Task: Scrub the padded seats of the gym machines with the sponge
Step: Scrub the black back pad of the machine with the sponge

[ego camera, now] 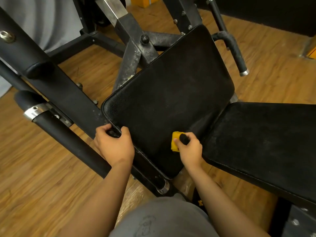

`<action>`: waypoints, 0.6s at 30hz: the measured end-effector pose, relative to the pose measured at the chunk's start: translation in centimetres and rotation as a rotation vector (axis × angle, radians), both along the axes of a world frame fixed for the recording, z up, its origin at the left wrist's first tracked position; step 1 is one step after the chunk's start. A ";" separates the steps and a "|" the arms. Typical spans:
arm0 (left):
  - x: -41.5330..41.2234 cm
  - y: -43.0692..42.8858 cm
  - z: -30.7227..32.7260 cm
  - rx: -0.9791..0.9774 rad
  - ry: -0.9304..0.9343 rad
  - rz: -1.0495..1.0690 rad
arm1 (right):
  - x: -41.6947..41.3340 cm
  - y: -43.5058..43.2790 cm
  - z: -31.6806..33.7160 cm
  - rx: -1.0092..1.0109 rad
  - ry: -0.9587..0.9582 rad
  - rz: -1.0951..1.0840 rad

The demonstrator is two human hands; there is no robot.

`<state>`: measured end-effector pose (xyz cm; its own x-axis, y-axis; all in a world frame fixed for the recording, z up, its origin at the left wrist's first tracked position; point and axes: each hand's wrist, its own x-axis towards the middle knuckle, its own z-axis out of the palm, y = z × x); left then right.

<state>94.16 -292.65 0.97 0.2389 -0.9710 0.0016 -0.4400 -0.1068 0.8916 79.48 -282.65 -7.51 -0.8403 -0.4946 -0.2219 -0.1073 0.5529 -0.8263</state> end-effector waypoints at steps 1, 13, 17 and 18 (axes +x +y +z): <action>0.0 0.0 0.1 0.004 -0.001 0.000 | -0.2 0.0 -0.2 0.007 0.021 0.052; -0.3 0.2 0.2 0.002 -0.006 0.006 | -9.8 -2.0 0.1 0.218 0.102 -0.169; -0.2 0.1 0.1 0.011 -0.004 0.011 | -7.8 -1.2 0.1 0.193 0.170 -0.111; -0.2 0.0 0.1 0.016 0.001 0.017 | -6.6 -0.8 0.0 0.185 0.197 -0.047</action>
